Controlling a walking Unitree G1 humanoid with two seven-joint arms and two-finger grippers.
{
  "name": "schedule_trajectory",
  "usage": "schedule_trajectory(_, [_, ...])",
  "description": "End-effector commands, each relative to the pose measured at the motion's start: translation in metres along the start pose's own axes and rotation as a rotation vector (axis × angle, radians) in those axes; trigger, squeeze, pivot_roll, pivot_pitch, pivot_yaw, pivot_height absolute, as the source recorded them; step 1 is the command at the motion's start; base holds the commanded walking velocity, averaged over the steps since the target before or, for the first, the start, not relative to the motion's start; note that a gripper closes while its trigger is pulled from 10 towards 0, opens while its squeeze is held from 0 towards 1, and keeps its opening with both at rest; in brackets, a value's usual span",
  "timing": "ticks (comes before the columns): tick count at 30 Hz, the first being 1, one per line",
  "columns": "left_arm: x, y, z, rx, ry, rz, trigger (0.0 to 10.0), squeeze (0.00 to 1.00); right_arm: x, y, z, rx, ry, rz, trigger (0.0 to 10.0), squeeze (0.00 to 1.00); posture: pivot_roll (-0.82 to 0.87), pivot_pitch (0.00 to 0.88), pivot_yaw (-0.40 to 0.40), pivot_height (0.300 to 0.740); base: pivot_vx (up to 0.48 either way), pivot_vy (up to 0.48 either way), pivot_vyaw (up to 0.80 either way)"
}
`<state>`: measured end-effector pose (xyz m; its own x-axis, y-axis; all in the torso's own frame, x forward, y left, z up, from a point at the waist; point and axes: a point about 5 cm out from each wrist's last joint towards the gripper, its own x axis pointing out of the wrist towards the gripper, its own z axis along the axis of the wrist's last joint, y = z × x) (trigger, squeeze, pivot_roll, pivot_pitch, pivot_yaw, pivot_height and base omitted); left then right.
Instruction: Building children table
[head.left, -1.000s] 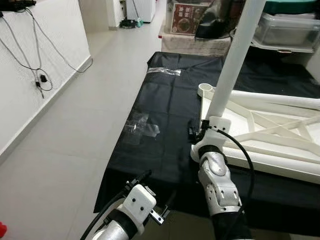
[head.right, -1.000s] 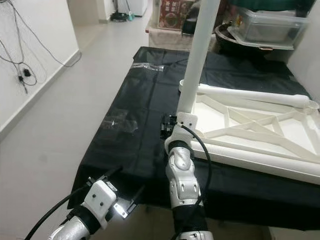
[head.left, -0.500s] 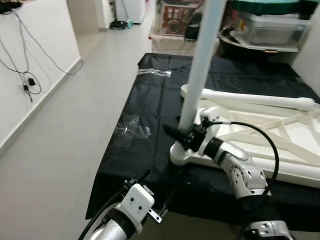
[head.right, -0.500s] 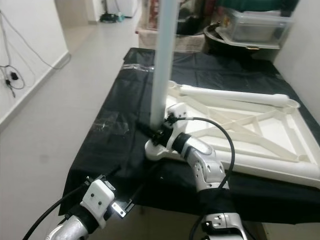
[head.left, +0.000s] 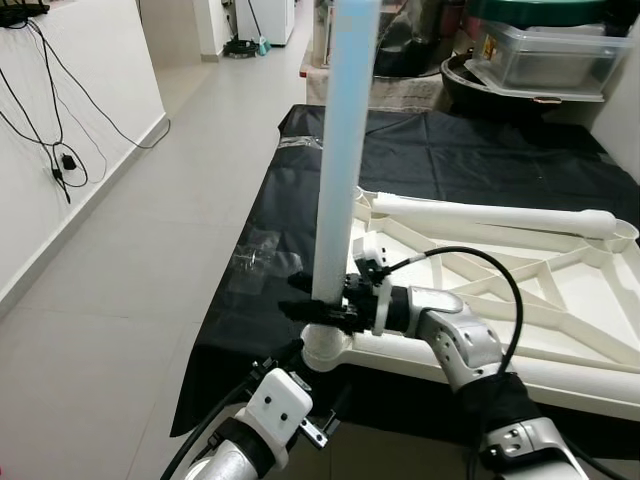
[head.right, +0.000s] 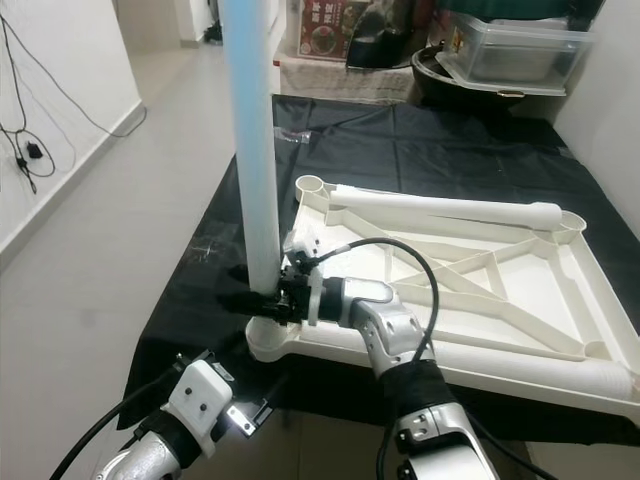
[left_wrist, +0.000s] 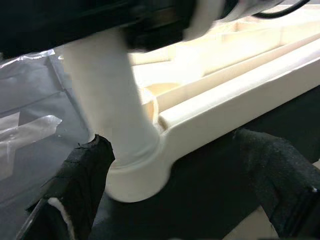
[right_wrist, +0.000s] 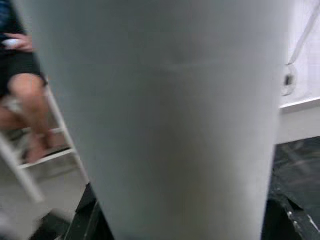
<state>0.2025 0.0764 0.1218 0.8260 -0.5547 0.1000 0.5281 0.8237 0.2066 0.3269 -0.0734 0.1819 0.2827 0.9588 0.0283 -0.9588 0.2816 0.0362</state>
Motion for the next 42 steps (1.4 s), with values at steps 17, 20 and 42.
schedule_trajectory(17, [-0.002,-0.001,-0.004,-0.006,0.023,-0.006,10.0,0.00,-0.059,-0.040,-0.017,0.072,-0.069,-1.447,0.0,0.00,0.08,0.117,-0.051,0.740,0.000,0.000,0.00])
schedule_trajectory(20, [-0.002,-0.001,-0.004,-0.006,0.023,-0.006,10.0,0.00,-0.062,-0.036,-0.018,0.101,-0.086,-1.545,0.0,0.00,0.08,0.117,-0.051,0.740,0.000,0.000,0.00])
schedule_trajectory(42, [-0.002,-0.002,-0.006,-0.008,0.028,-0.012,10.0,0.00,-0.026,-0.029,-0.003,0.087,-0.229,-1.348,10.0,0.00,0.08,0.100,-0.050,0.740,0.000,0.000,0.00])
